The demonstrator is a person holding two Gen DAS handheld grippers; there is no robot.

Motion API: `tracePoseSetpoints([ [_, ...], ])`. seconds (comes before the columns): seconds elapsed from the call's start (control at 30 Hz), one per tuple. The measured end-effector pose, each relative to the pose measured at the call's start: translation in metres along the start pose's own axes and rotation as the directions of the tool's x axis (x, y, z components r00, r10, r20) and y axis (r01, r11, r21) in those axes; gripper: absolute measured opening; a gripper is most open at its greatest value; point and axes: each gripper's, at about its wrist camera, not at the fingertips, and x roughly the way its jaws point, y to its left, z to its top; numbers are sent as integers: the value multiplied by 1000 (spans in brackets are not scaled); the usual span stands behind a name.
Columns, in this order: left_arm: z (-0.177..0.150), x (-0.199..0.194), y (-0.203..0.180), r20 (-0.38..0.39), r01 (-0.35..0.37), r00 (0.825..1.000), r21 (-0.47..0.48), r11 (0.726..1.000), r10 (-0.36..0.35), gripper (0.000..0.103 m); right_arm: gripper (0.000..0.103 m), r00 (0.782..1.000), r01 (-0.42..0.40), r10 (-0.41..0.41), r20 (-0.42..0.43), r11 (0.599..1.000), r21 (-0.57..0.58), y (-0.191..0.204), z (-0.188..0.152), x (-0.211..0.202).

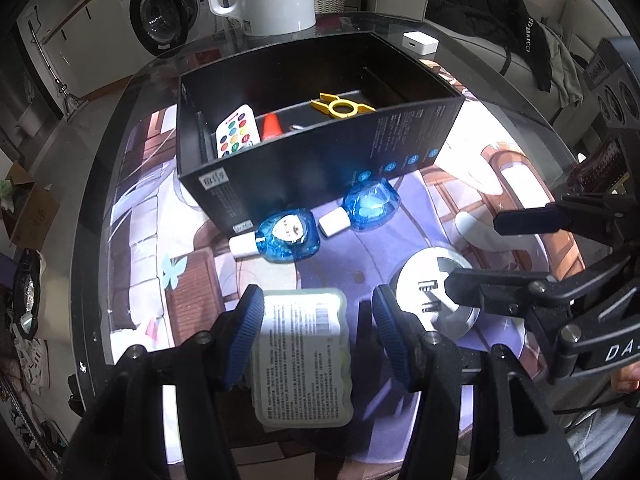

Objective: Organize rigid objects

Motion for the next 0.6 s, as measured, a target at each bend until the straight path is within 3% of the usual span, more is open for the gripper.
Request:
tracePoseSetpoints([
  [0.23,-14,-4,-4,-13,-6,1000,51,999,7,64,85,1000,10,-9,3,1000,-24,13,9,11],
  [0.4,-14,-4,13,-19,-5,1000,-2,1000,5,64,85,1000,6,-6,-11,999,-42,24,9,18],
  [0.43,-14,-4,17,-24,-3,1000,-13,1000,2,63,85,1000,8,-9,-13,999,-50,26,8,18],
  [0.47,-14,-3,20,-27,11,1000,-24,1000,-12,53,85,1000,11,-12,-17,998,-58,29,6,20],
  [0.5,-14,-3,22,-32,27,999,-32,999,-28,50,82,1000,15,-17,-22,998,-66,30,4,22],
  [0.6,-14,-3,23,-26,25,999,-35,999,-26,50,75,999,15,-18,-43,997,-82,34,-1,30],
])
